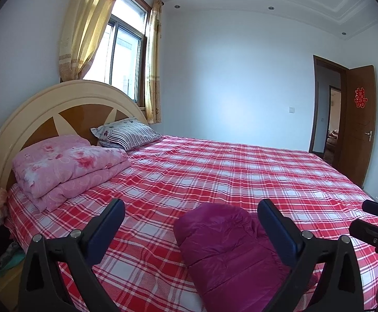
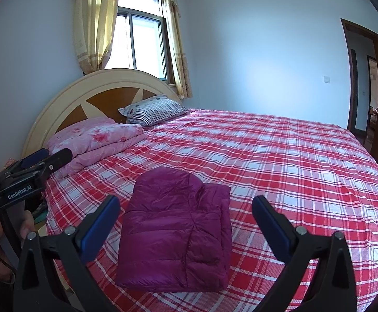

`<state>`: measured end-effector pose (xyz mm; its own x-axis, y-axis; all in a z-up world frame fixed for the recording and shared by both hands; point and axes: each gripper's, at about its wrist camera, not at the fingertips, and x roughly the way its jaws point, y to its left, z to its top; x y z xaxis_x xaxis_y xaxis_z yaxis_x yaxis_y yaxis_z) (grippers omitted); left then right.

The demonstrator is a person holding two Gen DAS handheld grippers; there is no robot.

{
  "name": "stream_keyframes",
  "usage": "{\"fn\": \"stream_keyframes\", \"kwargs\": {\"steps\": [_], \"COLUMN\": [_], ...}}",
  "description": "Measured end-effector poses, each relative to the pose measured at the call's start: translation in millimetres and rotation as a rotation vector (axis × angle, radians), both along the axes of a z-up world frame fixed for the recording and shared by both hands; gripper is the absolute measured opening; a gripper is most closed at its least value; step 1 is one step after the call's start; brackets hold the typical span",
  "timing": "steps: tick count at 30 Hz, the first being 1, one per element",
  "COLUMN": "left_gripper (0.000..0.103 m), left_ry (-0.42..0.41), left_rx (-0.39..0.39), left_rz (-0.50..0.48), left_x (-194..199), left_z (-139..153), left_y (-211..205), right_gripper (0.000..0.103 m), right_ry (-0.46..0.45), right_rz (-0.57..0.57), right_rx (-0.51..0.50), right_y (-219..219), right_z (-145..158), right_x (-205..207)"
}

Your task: Fold large clothes

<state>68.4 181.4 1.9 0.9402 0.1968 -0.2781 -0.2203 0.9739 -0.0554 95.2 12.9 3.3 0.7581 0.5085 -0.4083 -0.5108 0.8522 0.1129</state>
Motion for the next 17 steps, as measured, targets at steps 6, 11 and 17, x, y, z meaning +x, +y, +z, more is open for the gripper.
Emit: {"fn": "stream_keyframes", "kwargs": {"steps": [6, 11, 17], "left_gripper": [0.102, 0.102, 0.102], "left_ry": [0.009, 0.013, 0.016], "left_rx": [-0.015, 0.012, 0.025], "left_rz": [-0.003, -0.004, -0.017], "left_x": [1.8, 2.7, 4.7], "left_z": [-3.3, -7.0, -8.7], "left_y": [7.5, 3.3, -0.1], "right_gripper": [0.103, 0.103, 0.103], "right_ry": [0.001, 0.005, 0.013], "right_rz": [0.007, 0.007, 0.003], "right_rx": [-0.004, -0.007, -0.008], "right_y": [1.8, 3.5, 2.3], "right_z": [-1.2, -1.8, -3.8], "right_x": [-1.7, -2.7, -1.3]}}
